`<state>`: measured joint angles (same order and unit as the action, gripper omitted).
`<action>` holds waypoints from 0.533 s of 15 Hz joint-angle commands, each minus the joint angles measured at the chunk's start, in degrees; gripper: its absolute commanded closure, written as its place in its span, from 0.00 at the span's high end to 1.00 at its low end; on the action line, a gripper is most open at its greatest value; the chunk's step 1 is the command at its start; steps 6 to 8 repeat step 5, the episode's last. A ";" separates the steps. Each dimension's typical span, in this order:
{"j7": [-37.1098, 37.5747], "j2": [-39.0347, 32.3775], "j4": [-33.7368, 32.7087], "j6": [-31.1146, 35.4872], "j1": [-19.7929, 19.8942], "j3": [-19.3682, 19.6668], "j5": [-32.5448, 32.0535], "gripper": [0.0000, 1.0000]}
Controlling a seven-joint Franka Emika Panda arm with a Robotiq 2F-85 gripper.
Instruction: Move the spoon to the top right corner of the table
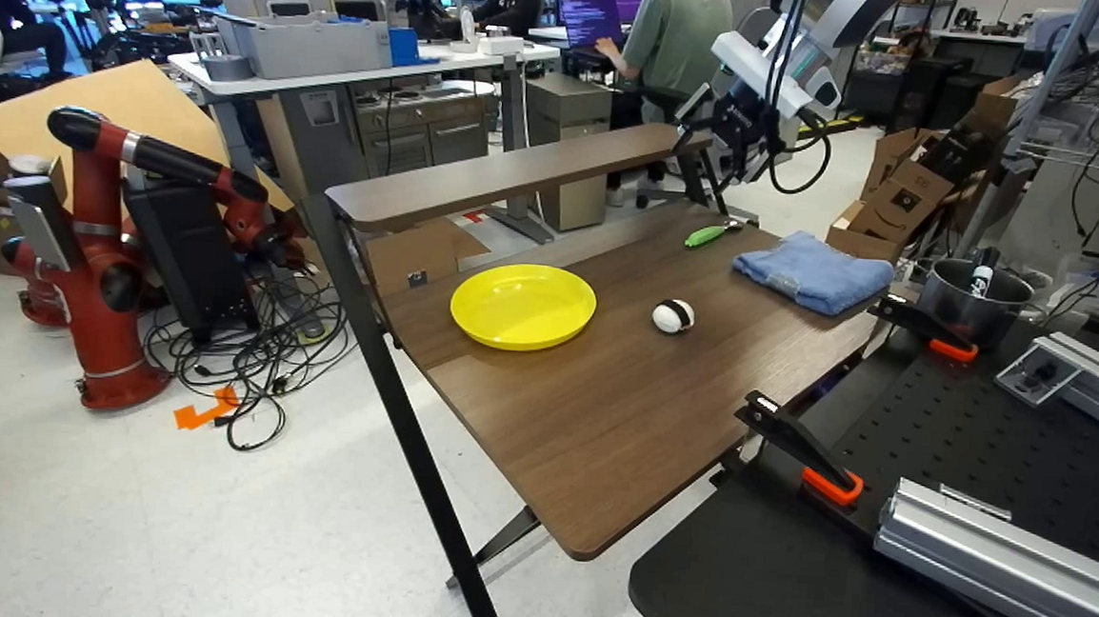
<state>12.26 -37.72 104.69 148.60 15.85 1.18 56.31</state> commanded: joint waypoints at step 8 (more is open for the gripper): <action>-0.26 -0.11 -0.43 -0.54 -1.09 1.27 0.73 1.00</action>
